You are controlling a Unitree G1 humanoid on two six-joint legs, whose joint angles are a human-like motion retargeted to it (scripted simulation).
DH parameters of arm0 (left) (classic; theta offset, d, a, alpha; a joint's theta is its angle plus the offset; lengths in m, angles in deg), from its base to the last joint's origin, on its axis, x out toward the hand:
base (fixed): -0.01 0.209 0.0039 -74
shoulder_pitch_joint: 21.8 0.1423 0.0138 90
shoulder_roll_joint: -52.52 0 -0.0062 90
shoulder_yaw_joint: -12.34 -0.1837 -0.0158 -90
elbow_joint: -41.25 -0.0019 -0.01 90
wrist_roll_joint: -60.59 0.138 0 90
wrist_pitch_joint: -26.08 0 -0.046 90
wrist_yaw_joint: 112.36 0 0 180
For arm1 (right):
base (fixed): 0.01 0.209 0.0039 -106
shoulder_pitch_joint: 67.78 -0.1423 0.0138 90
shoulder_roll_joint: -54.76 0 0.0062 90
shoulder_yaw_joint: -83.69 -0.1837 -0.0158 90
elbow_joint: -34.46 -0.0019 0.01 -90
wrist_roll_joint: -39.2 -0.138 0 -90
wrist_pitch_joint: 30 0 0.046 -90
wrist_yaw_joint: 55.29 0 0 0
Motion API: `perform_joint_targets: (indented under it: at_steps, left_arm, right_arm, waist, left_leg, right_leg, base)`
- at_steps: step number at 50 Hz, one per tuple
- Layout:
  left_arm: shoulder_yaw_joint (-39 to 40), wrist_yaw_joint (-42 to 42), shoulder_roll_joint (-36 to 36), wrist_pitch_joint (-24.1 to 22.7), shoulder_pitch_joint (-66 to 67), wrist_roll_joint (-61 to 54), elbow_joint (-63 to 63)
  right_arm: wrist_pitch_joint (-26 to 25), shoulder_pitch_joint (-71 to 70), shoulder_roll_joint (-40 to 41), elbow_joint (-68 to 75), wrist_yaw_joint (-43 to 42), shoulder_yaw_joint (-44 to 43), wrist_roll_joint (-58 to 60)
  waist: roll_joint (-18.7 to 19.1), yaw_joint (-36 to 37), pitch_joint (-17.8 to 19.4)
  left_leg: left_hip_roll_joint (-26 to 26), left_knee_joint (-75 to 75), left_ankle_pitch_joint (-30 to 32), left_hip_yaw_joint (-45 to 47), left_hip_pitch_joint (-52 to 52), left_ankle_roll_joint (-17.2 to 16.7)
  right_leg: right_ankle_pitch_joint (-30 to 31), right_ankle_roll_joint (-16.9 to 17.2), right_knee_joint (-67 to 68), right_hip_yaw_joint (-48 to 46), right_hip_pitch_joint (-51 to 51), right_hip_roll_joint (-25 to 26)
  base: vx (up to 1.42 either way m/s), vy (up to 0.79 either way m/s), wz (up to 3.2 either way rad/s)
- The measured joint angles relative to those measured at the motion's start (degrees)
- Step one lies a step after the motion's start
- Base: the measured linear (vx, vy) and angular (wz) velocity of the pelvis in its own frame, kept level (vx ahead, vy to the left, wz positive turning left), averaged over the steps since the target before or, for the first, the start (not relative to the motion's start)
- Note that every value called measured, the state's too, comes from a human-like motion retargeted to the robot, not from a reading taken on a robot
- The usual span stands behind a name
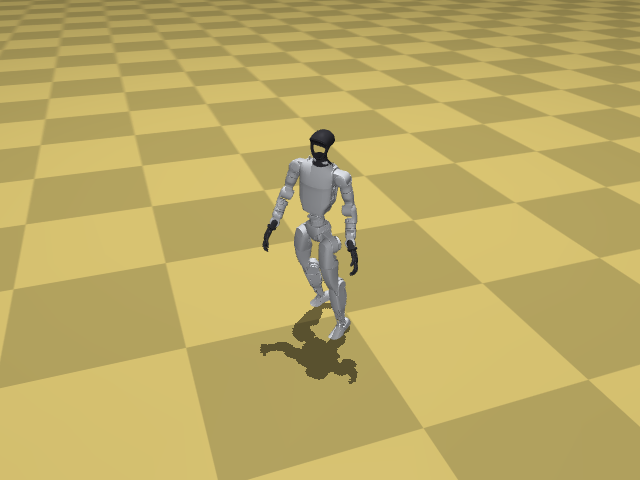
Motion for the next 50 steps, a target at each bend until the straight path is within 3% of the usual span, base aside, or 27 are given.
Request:
perform_joint_targets:
  at_steps: [17,50]
  left_arm:
    - [-0.8,0.8,0.9,-1.4,1.0,1.6,0.4]
    - [-1.0,1.1,1.0,-1.9,1.1,1.1,1.2]
  right_arm:
    - [0.7,1.6,-1.6,0.3,0.1,-0.3,-0.1]
    - [1.5,-5.7,1.3,-4.6,1.7,5.2,1.5]
  waist:
    - [0.6,1.5,-0.3]
    - [0.3,1.7,-1.0]
  left_leg:
    - [0.7,-2.4,3.5,-4.1,-0.2,-4.9]
    - [2.3,-2.1,-0.6,-4.3,0.4,-5.4]
  right_leg:
    - [2.0,2.1,-1.7,1.7,-0.4,0.8]
    - [2.1,3.9,-2.0,5.8,-1.4,2.3]
  base:
    - [0.0,0.0,0.0]
    - [0.0,0.0,0.0]
